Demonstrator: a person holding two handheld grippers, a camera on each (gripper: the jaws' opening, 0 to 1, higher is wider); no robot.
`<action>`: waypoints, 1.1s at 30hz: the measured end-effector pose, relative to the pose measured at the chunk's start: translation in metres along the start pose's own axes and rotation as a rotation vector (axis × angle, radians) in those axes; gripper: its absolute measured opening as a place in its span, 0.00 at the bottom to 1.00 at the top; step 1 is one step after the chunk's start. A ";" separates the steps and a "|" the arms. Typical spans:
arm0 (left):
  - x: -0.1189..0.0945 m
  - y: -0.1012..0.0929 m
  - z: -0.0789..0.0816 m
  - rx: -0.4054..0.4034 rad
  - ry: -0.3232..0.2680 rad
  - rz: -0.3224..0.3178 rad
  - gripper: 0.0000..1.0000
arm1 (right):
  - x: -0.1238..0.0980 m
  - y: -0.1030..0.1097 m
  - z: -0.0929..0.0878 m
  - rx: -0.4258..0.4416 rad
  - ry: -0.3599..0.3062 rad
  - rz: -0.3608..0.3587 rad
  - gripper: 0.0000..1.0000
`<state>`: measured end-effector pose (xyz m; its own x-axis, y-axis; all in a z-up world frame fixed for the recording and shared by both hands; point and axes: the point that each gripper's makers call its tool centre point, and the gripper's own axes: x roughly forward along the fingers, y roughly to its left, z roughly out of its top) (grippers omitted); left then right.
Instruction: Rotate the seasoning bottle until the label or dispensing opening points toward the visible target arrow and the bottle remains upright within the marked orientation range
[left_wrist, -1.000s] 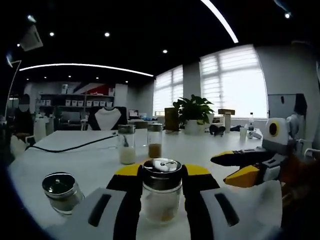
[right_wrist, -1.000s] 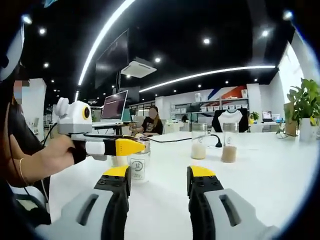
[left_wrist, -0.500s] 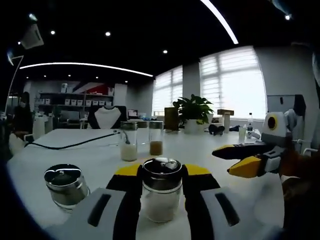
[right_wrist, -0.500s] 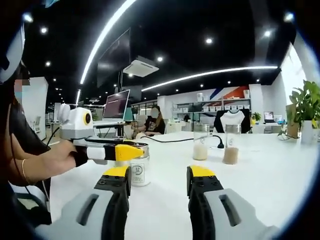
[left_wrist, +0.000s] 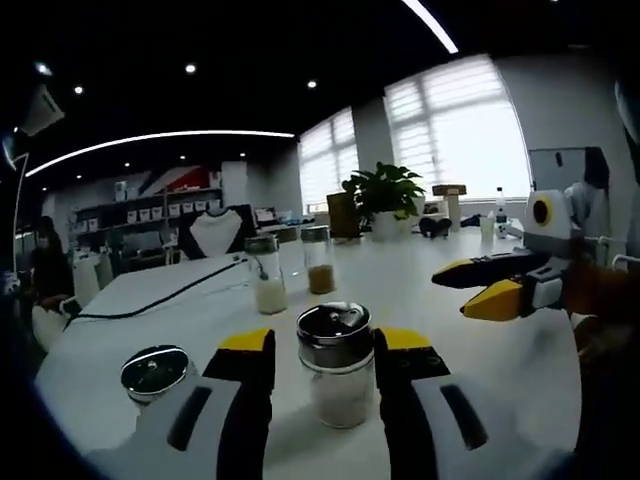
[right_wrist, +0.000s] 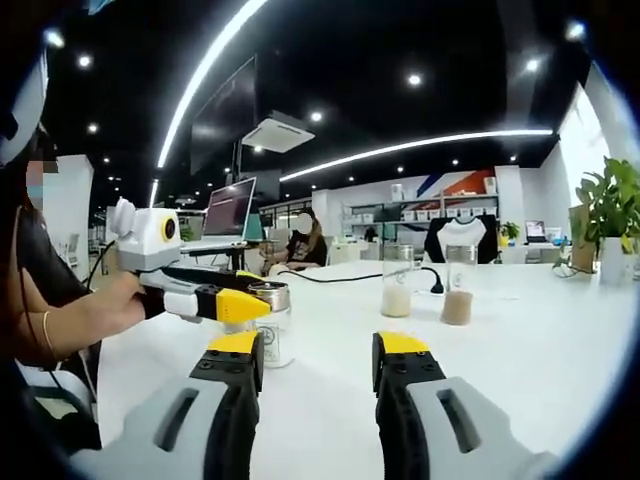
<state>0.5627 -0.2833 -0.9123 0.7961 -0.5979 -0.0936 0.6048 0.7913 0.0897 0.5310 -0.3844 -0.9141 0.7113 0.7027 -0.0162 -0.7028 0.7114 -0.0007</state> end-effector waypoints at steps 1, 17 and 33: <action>-0.002 0.001 0.000 -0.004 0.003 0.006 0.42 | 0.000 -0.001 0.000 0.002 0.000 -0.002 0.42; -0.003 0.000 0.008 -0.117 0.003 0.100 0.38 | -0.001 -0.004 -0.001 0.030 -0.011 -0.006 0.42; 0.013 0.001 -0.002 -0.132 0.014 0.265 0.44 | -0.007 -0.005 0.002 0.052 -0.031 -0.003 0.42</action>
<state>0.5736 -0.2895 -0.9153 0.9250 -0.3671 -0.0980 0.3673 0.9300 -0.0168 0.5296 -0.3934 -0.9116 0.7139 0.7001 0.0144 -0.6998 0.7125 0.0513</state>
